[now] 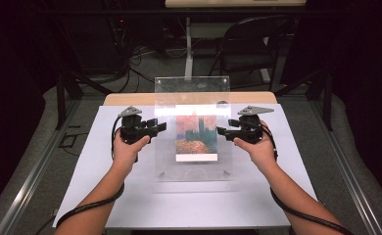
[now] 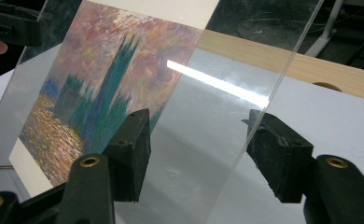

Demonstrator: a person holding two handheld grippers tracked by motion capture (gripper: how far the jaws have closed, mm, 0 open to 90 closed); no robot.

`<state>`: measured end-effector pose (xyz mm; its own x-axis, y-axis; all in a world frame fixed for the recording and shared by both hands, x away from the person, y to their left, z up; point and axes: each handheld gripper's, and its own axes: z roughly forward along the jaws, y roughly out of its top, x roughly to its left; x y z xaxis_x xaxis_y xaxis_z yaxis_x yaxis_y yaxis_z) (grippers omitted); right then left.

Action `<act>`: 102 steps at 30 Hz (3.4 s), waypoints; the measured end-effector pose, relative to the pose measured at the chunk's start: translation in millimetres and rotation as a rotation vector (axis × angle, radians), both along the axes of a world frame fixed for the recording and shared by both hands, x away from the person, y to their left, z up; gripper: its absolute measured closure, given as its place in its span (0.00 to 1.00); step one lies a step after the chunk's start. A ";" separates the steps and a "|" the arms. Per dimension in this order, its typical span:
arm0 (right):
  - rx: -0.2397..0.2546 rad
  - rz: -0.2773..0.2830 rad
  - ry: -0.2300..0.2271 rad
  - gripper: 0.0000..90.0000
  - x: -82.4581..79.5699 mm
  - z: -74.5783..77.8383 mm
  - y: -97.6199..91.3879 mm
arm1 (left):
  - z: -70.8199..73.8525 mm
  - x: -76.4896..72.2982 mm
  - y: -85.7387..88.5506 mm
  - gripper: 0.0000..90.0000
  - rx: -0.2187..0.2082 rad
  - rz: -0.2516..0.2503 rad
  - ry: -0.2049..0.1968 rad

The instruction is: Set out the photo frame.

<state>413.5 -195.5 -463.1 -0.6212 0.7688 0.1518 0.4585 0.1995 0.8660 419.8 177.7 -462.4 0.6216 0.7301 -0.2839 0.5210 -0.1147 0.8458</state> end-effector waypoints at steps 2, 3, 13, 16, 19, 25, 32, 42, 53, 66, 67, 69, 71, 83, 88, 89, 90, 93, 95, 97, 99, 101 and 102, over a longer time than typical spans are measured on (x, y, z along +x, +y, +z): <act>-0.001 0.003 -0.004 0.46 -1.4 1.2 -1.1 | 0.7 -1.7 0.7 0.59 -0.006 0.001 -0.002; 0.001 0.003 0.000 0.46 -2.5 1.7 -1.4 | 1.3 -2.6 1.1 0.60 -0.004 -0.003 -0.005; 0.020 0.018 0.000 0.53 -10.2 7.3 -6.5 | 6.9 -11.7 2.7 0.63 0.003 -0.011 -0.015; 0.026 0.020 -0.009 0.55 -12.6 9.1 -7.4 | 8.8 -15.0 4.7 0.65 -0.008 -0.023 -0.017; 0.031 0.023 -0.008 0.56 -14.4 11.4 -8.9 | 9.9 -17.8 5.9 0.66 -0.011 -0.026 -0.020; 0.046 0.035 -0.012 0.60 -17.2 12.4 -12.0 | 10.2 -22.4 7.4 0.67 -0.022 -0.030 -0.030; 0.069 0.038 -0.006 0.63 -20.8 14.1 -14.7 | 11.4 -27.4 8.5 0.68 -0.027 -0.035 -0.038; 0.071 0.039 -0.019 0.64 -27.5 15.3 -15.2 | 12.7 -33.5 9.7 0.70 -0.029 -0.041 -0.049; 0.070 0.052 -0.044 0.65 -34.0 14.7 -17.5 | 12.9 -39.9 11.1 0.72 -0.042 -0.045 -0.064; 0.077 0.053 -0.075 0.56 -24.8 16.0 -14.8 | 11.9 -43.8 13.8 0.72 -0.045 -0.057 -0.073; 0.073 0.044 -0.075 0.55 -24.1 15.8 -14.2 | 11.2 -44.2 14.7 0.72 -0.047 -0.052 -0.074; 0.057 0.026 -0.069 0.58 -23.3 14.8 -13.2 | 9.7 -44.7 17.5 0.72 -0.042 -0.045 -0.063; 0.051 0.029 -0.072 0.64 -24.3 11.2 -11.8 | 6.4 -45.9 20.1 0.72 -0.054 -0.047 -0.076; 0.187 0.070 0.004 0.77 -25.7 9.9 -29.9 | 10.3 -49.2 16.9 0.73 -0.047 -0.073 -0.120; 0.169 0.080 -0.002 0.80 -35.3 14.0 -33.6 | 13.7 -50.5 15.1 0.74 -0.041 -0.079 -0.127; 0.165 0.082 -0.011 0.80 -37.2 14.4 -33.8 | 14.2 -50.9 14.7 0.74 -0.043 -0.078 -0.127; 0.168 0.079 -0.009 0.80 -39.9 15.0 -33.9 | 14.8 -51.3 14.7 0.74 -0.041 -0.080 -0.127; 0.164 0.082 -0.024 0.82 -46.4 16.1 -35.6 | 16.4 -52.8 13.8 0.75 -0.042 -0.081 -0.130; 0.159 0.083 -0.030 0.83 -51.0 16.7 -36.7 | 17.4 -54.1 13.1 0.75 -0.040 -0.079 -0.136; 0.156 0.086 -0.033 0.84 -55.9 17.3 -37.7 | 18.2 -56.0 13.0 0.76 -0.044 -0.082 -0.138; 0.154 0.087 -0.043 0.84 -60.5 17.7 -38.0 | 18.7 -58.6 13.4 0.77 -0.048 -0.083 -0.141; 0.151 0.091 -0.054 0.85 -64.9 17.9 -37.9 | 18.8 -61.5 14.4 0.78 -0.051 -0.086 -0.142; 0.144 0.095 -0.055 0.85 -67.0 18.4 -38.2 | 18.7 -62.8 15.2 0.78 -0.053 -0.091 -0.144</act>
<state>346.5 -233.7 -444.7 -0.7001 0.6792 0.2204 0.3950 0.1112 0.9119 357.0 192.9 -443.6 0.7216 0.6550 -0.2241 0.3838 -0.1091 0.9170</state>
